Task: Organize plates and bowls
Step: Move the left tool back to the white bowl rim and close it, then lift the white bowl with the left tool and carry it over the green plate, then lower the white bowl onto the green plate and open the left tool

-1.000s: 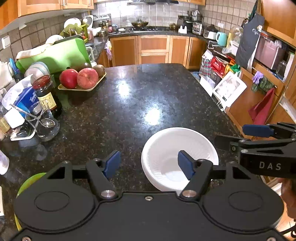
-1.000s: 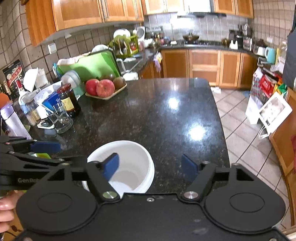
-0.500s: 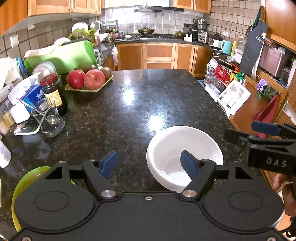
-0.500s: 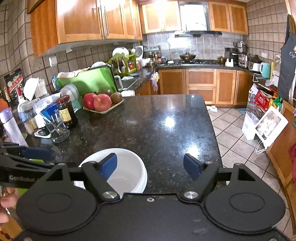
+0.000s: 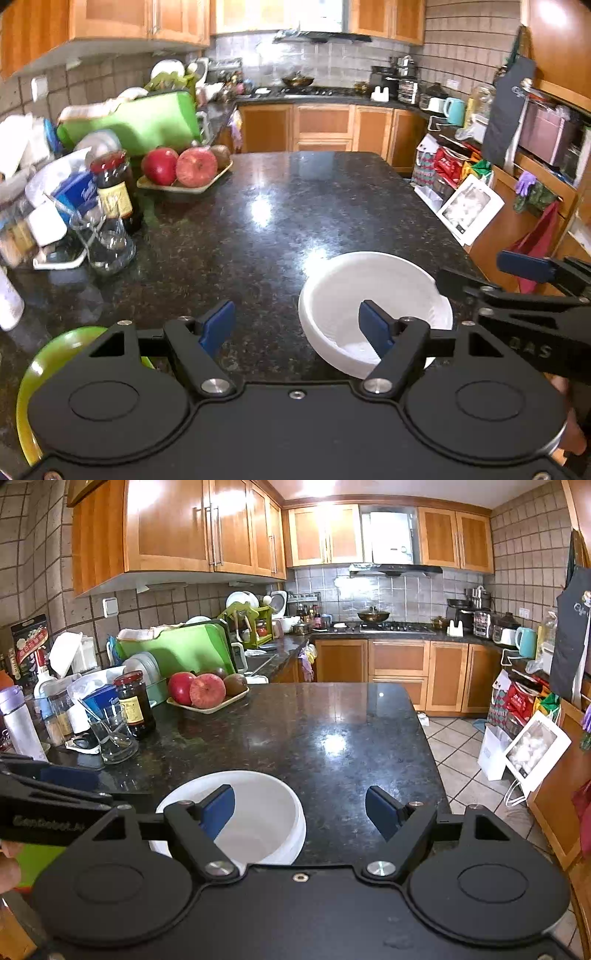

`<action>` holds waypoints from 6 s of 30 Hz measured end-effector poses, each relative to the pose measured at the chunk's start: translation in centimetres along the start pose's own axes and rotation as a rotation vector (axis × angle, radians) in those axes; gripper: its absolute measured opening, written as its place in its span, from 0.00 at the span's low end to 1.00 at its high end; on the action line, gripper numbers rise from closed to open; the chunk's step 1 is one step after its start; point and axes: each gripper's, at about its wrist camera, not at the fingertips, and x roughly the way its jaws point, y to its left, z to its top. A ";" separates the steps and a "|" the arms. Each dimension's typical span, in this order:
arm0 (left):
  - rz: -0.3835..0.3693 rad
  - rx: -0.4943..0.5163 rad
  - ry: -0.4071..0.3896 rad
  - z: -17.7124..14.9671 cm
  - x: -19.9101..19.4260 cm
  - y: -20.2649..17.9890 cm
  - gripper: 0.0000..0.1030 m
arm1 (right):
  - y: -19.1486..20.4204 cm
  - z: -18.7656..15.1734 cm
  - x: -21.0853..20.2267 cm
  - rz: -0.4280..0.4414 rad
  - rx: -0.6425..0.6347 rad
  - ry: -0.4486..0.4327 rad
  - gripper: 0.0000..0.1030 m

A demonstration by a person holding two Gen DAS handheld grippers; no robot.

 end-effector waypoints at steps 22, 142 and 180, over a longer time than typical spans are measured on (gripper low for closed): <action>-0.109 -0.007 0.222 1.5 5.8 0.7 0.63 | -1.5 0.6 6.1 0.022 0.158 0.250 0.65; 0.127 -0.217 0.259 -4.1 -5.8 15.9 0.25 | 21.7 -0.2 4.1 0.306 -0.069 0.322 0.22; -0.017 -0.215 0.256 -4.4 -3.4 23.0 0.51 | 25.0 -0.4 5.3 0.194 -0.032 0.263 0.50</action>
